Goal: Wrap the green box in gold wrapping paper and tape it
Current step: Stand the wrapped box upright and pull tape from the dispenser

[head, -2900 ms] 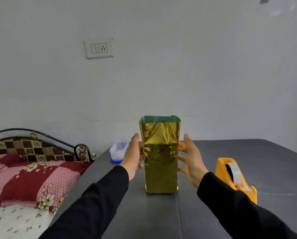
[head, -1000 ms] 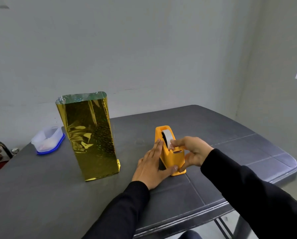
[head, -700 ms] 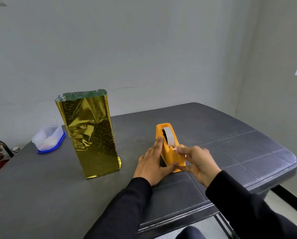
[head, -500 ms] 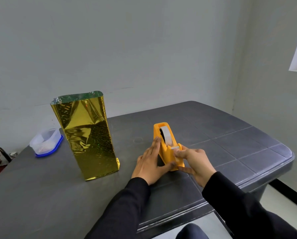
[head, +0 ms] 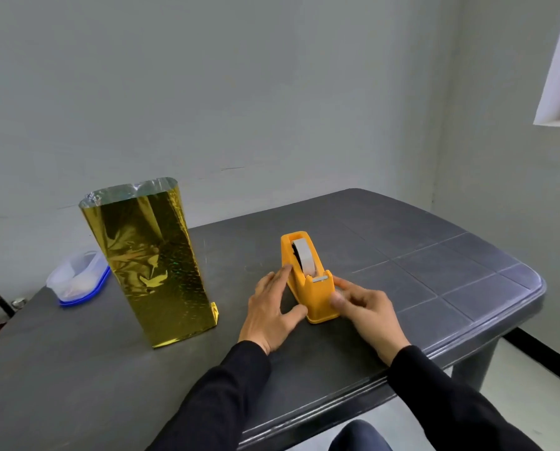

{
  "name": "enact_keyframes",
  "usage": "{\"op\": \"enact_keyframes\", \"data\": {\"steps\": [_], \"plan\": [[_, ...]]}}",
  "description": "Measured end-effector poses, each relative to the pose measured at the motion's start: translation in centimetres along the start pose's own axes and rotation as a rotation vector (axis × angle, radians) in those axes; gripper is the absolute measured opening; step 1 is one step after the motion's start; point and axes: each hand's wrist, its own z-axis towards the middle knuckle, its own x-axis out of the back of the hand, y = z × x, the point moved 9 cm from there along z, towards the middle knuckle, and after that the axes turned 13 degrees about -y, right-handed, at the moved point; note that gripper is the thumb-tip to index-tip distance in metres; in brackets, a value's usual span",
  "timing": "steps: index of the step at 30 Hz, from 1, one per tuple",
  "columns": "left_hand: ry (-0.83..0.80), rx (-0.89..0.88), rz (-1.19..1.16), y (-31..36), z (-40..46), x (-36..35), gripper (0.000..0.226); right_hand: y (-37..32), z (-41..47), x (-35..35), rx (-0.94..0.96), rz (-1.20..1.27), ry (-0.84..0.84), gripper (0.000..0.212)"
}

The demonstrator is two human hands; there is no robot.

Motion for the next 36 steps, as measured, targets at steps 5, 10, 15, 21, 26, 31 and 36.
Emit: {"op": "enact_keyframes", "data": {"steps": [5,10,15,21,26,31,36], "plan": [[0.323,-0.130,-0.037,3.0,-1.9,2.4,0.042,2.1,-0.3,2.9,0.025,0.793,0.184,0.064],[0.254,-0.492,0.317,13.9,-1.1,2.8,0.040,2.0,-0.6,2.9,0.073,0.912,0.197,0.070],[-0.174,-0.358,0.555,17.1,3.3,-0.3,0.053,2.2,-0.5,3.2,0.112,0.831,0.192,0.073],[-0.200,-0.360,0.628,17.5,5.2,-0.6,0.036,2.1,-0.4,3.0,0.105,0.757,0.184,0.075],[-0.125,-0.368,0.540,17.8,4.2,0.3,0.029,3.0,0.3,2.7,-0.021,0.908,0.106,0.073],[-0.039,-0.251,0.289,17.4,4.2,3.2,0.027,4.3,0.0,3.4,-0.136,1.047,0.158,0.049],[-0.115,-0.154,0.175,17.0,3.8,6.7,0.035,-2.3,-0.6,6.3,0.135,0.476,0.256,0.018]]}}
